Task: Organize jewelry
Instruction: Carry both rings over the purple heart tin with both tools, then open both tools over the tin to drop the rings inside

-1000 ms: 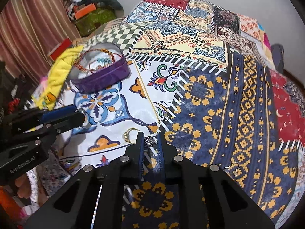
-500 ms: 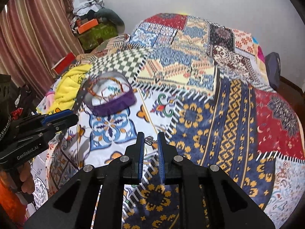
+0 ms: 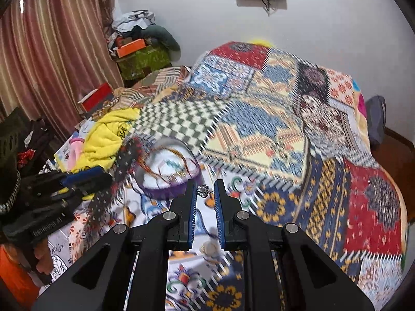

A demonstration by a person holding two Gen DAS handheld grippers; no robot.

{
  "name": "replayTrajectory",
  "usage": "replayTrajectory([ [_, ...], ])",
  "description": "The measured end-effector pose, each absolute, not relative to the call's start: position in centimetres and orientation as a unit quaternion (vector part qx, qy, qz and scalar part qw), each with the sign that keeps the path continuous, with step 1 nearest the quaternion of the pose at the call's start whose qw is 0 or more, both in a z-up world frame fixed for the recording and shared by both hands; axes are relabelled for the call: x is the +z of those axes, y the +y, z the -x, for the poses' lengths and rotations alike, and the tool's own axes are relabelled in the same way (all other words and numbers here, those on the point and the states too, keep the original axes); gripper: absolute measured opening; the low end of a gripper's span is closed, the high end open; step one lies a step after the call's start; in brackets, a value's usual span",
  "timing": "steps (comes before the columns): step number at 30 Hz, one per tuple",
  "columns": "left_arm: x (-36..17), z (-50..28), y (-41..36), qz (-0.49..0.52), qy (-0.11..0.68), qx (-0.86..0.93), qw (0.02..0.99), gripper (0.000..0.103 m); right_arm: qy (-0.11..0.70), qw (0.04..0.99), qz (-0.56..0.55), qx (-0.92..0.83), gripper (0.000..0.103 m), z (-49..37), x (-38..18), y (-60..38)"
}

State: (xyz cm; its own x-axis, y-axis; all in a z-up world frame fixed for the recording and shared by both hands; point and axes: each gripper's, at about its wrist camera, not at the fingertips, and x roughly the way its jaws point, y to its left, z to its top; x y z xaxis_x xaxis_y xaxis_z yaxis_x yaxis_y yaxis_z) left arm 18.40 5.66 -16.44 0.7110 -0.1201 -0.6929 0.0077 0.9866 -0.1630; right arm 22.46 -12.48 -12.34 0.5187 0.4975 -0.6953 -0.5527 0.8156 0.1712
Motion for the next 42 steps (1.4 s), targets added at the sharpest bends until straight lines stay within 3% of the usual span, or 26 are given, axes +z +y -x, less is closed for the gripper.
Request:
replayTrajectory([
  [12, -17.1, -20.7, 5.9, 0.072, 0.377, -0.042, 0.923, 0.020, 0.372, 0.863, 0.051, 0.337, 0.012, -24.0, -11.7, -8.4],
  [33, -20.0, -24.4, 5.7, 0.069, 0.396, -0.053, 0.914, 0.020, 0.443, 0.827, 0.031, 0.346, 0.012, -28.5, -16.0, -5.8],
  [42, -20.6, -24.7, 5.2, 0.069, 0.405, -0.054, 0.910, 0.020, 0.427, 0.835, 0.058, 0.343, 0.012, -27.7, -15.6, -5.0],
])
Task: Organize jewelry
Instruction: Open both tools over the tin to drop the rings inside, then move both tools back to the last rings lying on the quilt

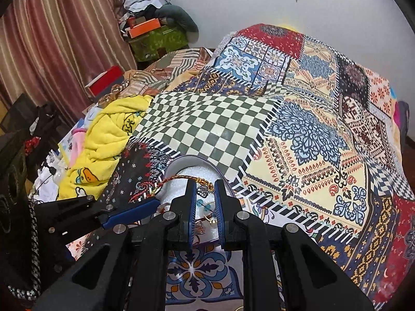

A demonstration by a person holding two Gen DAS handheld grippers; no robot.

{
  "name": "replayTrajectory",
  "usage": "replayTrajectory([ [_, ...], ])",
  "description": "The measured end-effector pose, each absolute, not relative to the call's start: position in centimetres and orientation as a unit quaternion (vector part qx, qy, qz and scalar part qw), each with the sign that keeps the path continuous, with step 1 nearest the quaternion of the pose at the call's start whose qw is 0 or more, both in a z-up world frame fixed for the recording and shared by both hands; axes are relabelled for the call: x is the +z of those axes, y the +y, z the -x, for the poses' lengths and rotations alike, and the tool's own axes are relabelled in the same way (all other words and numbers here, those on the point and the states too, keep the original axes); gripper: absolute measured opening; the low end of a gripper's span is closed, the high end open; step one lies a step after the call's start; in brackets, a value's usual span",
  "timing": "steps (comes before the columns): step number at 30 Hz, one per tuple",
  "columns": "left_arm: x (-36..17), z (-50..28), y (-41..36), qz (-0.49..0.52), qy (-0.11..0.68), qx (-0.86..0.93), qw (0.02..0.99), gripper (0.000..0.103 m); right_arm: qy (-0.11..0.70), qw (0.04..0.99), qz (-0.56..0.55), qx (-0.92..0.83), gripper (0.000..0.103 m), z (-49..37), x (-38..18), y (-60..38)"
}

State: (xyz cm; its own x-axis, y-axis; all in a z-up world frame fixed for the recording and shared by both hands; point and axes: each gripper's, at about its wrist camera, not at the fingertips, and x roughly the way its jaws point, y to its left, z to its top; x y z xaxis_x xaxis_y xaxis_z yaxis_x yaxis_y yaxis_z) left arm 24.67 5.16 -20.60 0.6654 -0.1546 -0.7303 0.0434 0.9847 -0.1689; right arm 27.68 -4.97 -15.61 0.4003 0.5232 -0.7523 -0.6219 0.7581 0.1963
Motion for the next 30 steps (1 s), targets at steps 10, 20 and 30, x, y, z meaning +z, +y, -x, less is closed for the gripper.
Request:
replayTrajectory([
  [10, -20.5, -24.2, 5.4, 0.072, 0.414, -0.053, 0.906, 0.027, 0.435, 0.829, 0.061, 0.346, 0.026, -27.2, -15.5, -4.8],
  [20, -19.0, -23.1, 5.6, 0.078, 0.407, -0.041, 0.909, 0.030, 0.409, 0.858, 0.038, 0.308, 0.042, -25.4, -13.4, -8.9],
  [30, -18.0, -21.3, 3.5, 0.061, 0.404, -0.060, 0.911, 0.039, 0.422, 0.873, 0.032, 0.243, 0.042, -22.9, -14.3, -15.7],
])
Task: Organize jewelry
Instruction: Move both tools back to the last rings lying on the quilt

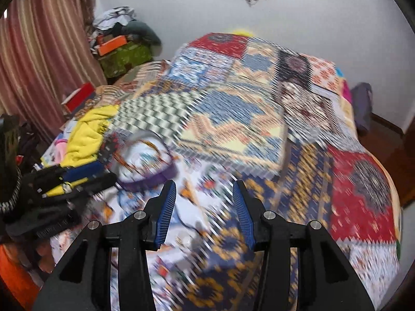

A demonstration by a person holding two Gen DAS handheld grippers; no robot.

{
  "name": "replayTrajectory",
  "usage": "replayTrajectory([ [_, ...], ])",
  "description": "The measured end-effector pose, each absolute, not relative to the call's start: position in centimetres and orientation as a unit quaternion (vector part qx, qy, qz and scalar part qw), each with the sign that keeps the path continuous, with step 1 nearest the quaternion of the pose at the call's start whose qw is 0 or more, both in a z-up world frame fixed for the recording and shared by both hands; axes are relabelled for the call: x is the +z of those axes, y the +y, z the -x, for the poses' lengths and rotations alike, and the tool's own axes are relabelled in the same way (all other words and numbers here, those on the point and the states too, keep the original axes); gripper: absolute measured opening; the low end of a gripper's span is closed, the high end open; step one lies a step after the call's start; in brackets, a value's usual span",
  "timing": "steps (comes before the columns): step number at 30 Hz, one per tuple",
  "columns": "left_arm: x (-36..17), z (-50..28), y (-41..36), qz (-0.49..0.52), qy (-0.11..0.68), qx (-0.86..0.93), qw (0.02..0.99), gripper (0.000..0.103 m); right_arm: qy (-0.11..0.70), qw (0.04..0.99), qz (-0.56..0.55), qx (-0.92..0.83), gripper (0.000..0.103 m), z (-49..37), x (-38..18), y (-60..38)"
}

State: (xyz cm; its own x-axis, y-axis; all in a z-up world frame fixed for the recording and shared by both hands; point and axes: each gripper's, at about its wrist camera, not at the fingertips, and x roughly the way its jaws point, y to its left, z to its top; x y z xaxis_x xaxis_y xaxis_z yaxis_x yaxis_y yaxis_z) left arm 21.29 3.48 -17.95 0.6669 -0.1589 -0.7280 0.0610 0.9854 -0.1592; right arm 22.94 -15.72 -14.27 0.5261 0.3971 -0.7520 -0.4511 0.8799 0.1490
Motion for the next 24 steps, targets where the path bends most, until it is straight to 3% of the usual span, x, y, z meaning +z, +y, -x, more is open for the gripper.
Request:
replayTrajectory([
  [21, -23.0, -19.7, -5.2, 0.032, 0.479, -0.159, 0.863, 0.039, 0.505, 0.839, -0.039, 0.198, 0.042, -19.3, -20.4, -23.2],
  [24, -23.4, -19.6, -5.6, 0.027, 0.482, -0.161, 0.861, 0.039, 0.508, 0.837, -0.046, 0.198, 0.038, -19.9, -20.9, -23.3],
])
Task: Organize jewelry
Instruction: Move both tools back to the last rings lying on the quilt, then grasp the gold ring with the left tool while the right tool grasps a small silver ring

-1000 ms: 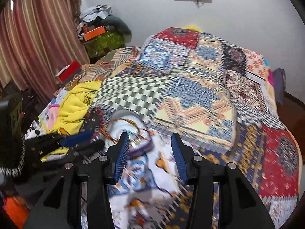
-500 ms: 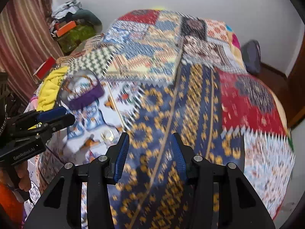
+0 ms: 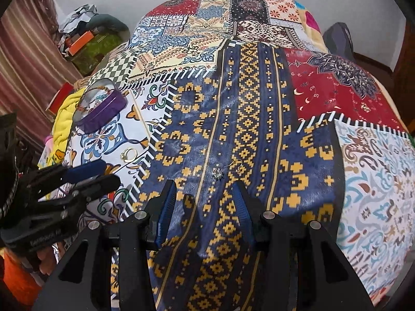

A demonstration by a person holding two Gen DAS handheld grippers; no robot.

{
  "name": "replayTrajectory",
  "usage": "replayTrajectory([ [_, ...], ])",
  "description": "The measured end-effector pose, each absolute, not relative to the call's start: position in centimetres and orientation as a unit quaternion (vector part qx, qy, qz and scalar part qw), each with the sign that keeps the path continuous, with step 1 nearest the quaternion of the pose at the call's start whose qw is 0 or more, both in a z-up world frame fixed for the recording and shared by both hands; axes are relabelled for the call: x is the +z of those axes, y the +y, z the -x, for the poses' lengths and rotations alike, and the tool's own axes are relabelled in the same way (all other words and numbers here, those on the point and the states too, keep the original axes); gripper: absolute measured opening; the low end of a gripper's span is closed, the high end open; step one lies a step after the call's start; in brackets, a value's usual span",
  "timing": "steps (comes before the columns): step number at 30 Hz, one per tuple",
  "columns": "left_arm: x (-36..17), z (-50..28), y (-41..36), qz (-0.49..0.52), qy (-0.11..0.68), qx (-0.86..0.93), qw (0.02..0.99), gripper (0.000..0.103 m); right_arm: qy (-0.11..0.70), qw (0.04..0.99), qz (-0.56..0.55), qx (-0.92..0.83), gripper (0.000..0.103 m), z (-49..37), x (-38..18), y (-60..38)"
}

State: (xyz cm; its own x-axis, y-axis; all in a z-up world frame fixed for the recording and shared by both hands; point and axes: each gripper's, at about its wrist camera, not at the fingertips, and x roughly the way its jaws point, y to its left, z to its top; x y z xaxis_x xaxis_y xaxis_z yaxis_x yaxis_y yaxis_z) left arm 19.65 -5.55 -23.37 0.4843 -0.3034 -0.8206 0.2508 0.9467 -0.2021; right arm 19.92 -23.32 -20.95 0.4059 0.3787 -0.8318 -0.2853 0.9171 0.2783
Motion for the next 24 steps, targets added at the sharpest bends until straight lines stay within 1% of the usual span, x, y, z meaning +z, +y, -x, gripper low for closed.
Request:
replayTrajectory([
  [3, -23.7, -19.8, -5.4, 0.025, 0.483, -0.159, 0.860, 0.039, 0.508, 0.837, -0.041, 0.197, 0.034, -20.4, -21.4, -23.1],
  [8, -24.1, -20.1, -5.2, 0.036, 0.486, -0.162, 0.858, 0.039, 0.500, 0.847, -0.020, 0.177, 0.021, -20.3, -22.4, -22.5],
  [13, -24.3, -20.5, -5.3, 0.044, 0.486, -0.166, 0.857, 0.039, 0.492, 0.852, -0.010, 0.177, 0.016, -20.5, -22.5, -22.4],
  [16, -24.4, -20.7, -5.6, 0.040, 0.486, -0.169, 0.857, 0.039, 0.489, 0.854, -0.002, 0.180, 0.011, -20.4, -22.6, -22.1],
  [24, -24.7, -21.3, -6.3, 0.033, 0.479, -0.159, 0.862, 0.039, 0.492, 0.848, -0.027, 0.197, 0.009, -20.5, -22.4, -22.4],
])
